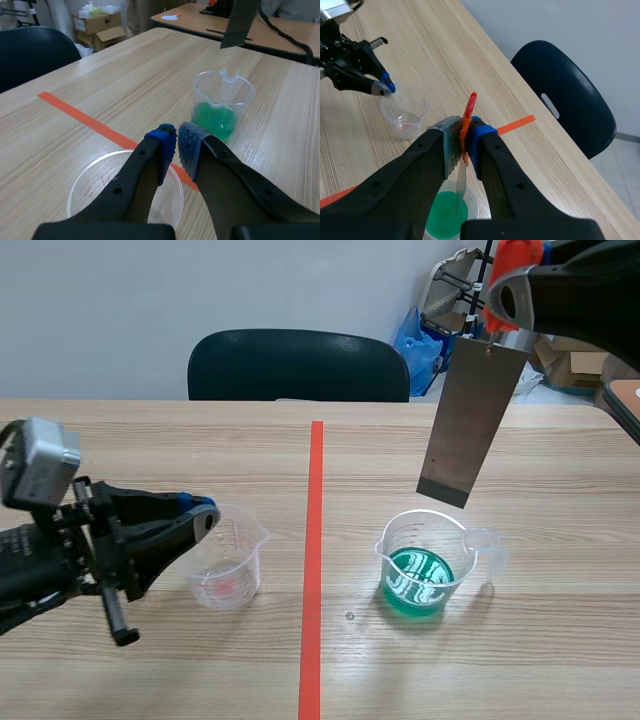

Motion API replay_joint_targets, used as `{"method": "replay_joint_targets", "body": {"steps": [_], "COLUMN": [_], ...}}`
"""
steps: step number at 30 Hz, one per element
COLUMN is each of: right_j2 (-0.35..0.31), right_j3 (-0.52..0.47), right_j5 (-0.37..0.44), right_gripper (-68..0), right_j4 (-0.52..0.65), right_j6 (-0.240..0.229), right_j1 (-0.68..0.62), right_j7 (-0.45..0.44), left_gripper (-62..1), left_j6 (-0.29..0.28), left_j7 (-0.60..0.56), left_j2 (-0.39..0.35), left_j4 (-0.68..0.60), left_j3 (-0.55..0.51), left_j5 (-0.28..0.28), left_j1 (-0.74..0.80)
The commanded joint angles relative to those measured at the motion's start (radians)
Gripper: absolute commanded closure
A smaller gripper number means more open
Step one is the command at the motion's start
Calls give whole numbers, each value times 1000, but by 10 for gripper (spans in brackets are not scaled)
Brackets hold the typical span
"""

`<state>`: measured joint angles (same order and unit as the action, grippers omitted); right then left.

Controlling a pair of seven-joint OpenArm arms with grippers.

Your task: Do the redox reaction experiment

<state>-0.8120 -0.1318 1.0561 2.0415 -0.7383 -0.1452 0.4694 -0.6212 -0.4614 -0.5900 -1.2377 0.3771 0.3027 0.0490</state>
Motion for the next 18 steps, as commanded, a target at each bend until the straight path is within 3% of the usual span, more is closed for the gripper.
{"method": "replay_joint_targets", "body": {"steps": [1, 4, 8, 12, 18], "right_j2": [-16, -16, -16, -16, -16], "right_j3": [-6, -6, -6, -6, -6], "right_j5": [11, 11, 11, 11, 11], "right_gripper": [-6, -6, -6, -6, -6], "right_j4": [13, 13, 13, 13, 13], "right_j6": [-7, -7, -7, -7, -7], "right_j1": [7, 7, 7, 7, 7], "right_j7": [-20, -20, -20, -20, -20], "left_gripper": [-55, -54, -36, -26, -26], "left_j6": [1, -3, -10, -75, -75], "left_j7": [12, 67, 105, 116, 160], "left_j2": [31, 89, 171, 241, 330], "left_j4": [7, 50, 104, 142, 150], "left_j3": [7, 37, 74, 104, 133], "left_j5": [45, 80, 79, 79, 74], "left_j1": [-23, -75, -127, -161, -185]}}
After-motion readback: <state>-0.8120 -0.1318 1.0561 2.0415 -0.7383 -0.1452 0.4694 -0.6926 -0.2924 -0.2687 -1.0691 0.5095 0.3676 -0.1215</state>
